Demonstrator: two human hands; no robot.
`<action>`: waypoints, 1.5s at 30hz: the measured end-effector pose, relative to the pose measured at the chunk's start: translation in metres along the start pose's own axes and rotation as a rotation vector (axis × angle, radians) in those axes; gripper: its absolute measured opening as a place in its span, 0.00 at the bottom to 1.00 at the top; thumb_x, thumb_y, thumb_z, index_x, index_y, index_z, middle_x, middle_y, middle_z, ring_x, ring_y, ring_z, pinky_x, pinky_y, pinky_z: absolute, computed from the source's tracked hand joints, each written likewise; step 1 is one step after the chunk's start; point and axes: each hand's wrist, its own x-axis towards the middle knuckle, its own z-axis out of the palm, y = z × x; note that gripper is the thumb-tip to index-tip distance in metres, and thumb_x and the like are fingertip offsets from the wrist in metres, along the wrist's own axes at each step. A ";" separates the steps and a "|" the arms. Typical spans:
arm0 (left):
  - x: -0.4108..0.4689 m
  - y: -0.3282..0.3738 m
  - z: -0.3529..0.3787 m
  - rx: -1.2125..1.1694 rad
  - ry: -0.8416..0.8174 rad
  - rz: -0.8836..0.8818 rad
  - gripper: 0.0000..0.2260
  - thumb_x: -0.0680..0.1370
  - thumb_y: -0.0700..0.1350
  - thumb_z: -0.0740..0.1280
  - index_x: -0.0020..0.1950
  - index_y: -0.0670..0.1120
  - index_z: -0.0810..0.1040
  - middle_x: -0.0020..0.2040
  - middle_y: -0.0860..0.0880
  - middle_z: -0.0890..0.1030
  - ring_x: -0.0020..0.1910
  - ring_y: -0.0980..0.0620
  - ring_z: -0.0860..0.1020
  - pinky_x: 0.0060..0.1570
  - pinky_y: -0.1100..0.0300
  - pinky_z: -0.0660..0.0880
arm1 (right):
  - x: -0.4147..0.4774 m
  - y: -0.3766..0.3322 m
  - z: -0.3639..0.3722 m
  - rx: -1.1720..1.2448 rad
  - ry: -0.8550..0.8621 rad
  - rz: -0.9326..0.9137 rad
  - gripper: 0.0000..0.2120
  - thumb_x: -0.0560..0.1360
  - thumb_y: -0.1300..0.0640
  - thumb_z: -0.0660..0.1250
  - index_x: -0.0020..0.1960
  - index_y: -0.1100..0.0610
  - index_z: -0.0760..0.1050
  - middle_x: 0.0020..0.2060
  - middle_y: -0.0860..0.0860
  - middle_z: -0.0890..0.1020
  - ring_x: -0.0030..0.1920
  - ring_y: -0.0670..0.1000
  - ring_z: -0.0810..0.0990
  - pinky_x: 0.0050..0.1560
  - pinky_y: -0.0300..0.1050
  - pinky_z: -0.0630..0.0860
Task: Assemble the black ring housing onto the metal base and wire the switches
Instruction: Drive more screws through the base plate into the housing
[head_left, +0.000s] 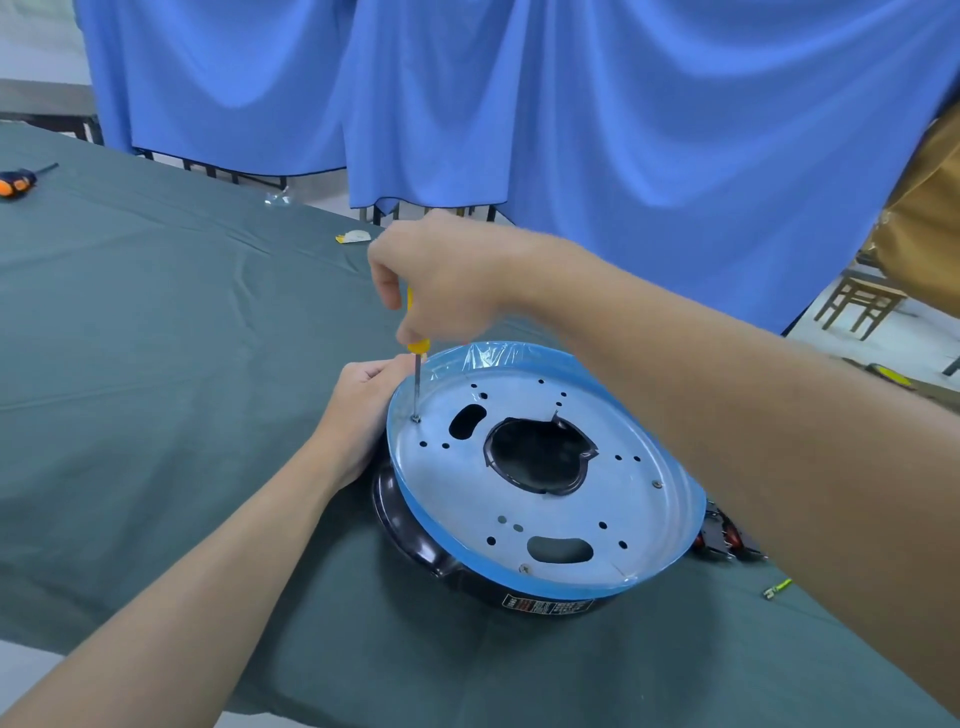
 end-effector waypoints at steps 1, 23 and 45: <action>0.000 0.000 0.000 0.000 -0.006 0.002 0.23 0.71 0.54 0.70 0.30 0.39 0.64 0.30 0.45 0.65 0.30 0.47 0.64 0.31 0.59 0.63 | 0.003 -0.001 0.006 -0.006 0.077 0.023 0.05 0.75 0.58 0.66 0.43 0.55 0.69 0.46 0.56 0.79 0.46 0.58 0.81 0.41 0.50 0.78; 0.004 -0.004 -0.001 0.037 0.015 0.022 0.24 0.76 0.49 0.68 0.29 0.41 0.59 0.27 0.50 0.62 0.27 0.50 0.61 0.28 0.60 0.61 | -0.003 0.003 0.017 -0.038 0.207 -0.026 0.11 0.80 0.49 0.61 0.53 0.56 0.65 0.50 0.54 0.71 0.54 0.60 0.73 0.51 0.52 0.72; 0.000 -0.002 -0.002 -0.002 -0.003 0.013 0.24 0.73 0.52 0.69 0.32 0.42 0.57 0.31 0.46 0.61 0.32 0.46 0.58 0.33 0.55 0.59 | -0.005 0.000 0.009 -0.037 0.102 0.006 0.15 0.79 0.45 0.59 0.58 0.55 0.66 0.48 0.51 0.72 0.47 0.57 0.73 0.43 0.51 0.69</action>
